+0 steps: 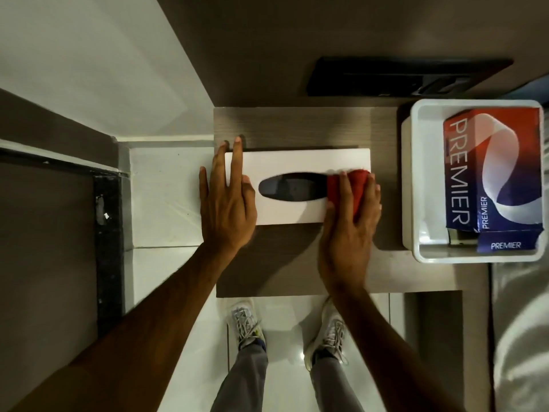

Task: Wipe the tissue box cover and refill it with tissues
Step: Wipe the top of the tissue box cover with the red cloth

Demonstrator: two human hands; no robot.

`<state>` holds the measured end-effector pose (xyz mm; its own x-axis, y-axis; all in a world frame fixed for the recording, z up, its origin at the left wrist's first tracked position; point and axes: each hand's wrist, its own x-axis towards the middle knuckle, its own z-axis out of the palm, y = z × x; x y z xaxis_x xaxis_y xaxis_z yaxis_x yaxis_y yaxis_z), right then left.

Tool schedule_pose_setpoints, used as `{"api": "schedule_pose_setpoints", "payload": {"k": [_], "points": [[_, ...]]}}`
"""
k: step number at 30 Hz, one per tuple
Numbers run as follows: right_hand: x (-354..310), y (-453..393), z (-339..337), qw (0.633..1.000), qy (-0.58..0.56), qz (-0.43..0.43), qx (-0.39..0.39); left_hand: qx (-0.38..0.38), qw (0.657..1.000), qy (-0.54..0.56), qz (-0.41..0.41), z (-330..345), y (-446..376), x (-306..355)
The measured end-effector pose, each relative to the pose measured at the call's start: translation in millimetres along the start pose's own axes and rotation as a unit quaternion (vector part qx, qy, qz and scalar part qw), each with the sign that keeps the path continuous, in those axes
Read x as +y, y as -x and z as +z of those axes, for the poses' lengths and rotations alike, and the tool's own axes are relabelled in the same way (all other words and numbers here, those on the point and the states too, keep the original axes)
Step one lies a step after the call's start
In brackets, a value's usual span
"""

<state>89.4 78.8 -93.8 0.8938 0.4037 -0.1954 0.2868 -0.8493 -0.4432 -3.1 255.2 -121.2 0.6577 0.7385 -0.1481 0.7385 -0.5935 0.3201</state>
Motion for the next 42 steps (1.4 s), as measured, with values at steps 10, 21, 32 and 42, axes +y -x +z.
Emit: {"api": "schedule_pose_setpoints", "payload": {"k": [10, 21, 32, 42], "points": [[5.0, -5.6, -4.2, 0.993, 0.048, -0.102, -0.034, 0.001, 1.000, -0.006, 0.005, -0.4, -0.9, -0.9], [-73.9, -54.3, 24.2, 0.987, 0.040, -0.148, -0.053, -0.001, 1.000, 0.014, 0.003, -0.3, 0.4, -1.5], [-93.1, -49.4, 33.7, 0.986, 0.039, -0.154, -0.045, -0.021, 0.999, -0.039, 0.016, 4.4, 3.4, -5.7], [-60.8, -69.8, 8.9, 0.999, 0.032, -0.036, -0.004, 0.010, 1.000, 0.012, 0.013, 3.3, -0.6, -3.9]]}}
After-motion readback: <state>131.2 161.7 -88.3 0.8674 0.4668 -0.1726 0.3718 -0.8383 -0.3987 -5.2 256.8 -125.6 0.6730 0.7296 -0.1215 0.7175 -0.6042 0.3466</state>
